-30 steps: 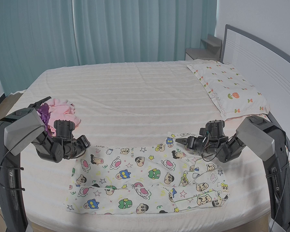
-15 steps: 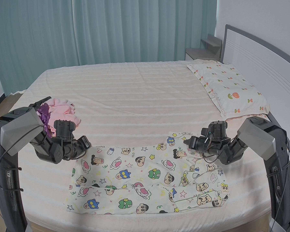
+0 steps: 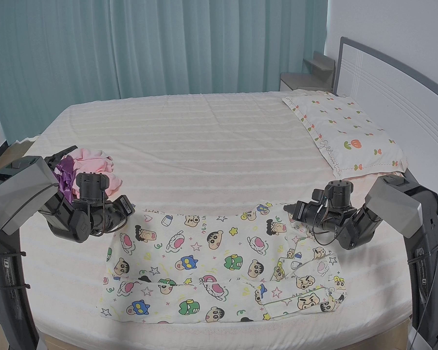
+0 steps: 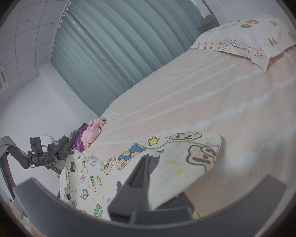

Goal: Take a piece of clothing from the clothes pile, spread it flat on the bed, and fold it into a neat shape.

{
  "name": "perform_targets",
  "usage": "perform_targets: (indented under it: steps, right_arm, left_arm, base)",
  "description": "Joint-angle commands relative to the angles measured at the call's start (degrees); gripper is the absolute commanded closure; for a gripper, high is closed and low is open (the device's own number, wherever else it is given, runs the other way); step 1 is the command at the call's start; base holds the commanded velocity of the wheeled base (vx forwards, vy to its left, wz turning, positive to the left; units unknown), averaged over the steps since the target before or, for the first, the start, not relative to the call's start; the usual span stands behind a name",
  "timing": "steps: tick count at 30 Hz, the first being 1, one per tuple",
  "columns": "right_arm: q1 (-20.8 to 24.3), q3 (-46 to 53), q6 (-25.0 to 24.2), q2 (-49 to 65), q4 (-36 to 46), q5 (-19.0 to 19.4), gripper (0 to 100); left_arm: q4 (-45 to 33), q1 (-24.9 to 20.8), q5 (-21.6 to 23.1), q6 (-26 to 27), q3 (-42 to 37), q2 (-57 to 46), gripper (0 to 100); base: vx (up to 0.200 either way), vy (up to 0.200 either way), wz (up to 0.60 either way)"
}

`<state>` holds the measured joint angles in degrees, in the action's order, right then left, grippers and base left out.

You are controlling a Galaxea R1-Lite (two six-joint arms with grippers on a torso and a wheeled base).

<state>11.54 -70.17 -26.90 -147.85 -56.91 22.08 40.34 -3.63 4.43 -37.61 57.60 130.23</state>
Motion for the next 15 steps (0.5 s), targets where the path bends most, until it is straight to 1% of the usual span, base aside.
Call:
perform_targets:
  steps: [1,5,7,12,15]
  right_arm:
    - [-0.12,1.0,0.01,0.45,-0.93,0.07,100]
    - [-0.12,2.67,0.1,1.16,-2.33,0.07,100]
    - [-0.12,5.22,0.54,2.21,-3.83,0.86,100]
    - [-0.03,9.35,0.98,4.76,-5.41,1.3,100]
    - [-0.12,12.16,2.38,6.17,-5.76,1.21,100]
  left_arm:
    - [0.88,0.12,-0.03,-0.1,-0.56,0.02,100]
    - [0.88,0.03,-0.03,-0.1,-1.09,-0.07,100]
    - [0.97,0.03,-0.03,-0.1,-1.44,-0.07,100]
    - [1.06,0.12,0.06,-0.01,-2.76,-0.68,100]
    - [1.41,0.29,0.06,-0.01,-4.16,-1.47,100]
  base:
    - [0.0,0.0,0.0]
    - [0.0,0.0,0.0]
    - [0.0,0.0,0.0]
    - [0.0,0.0,0.0]
    - [0.0,0.0,0.0]
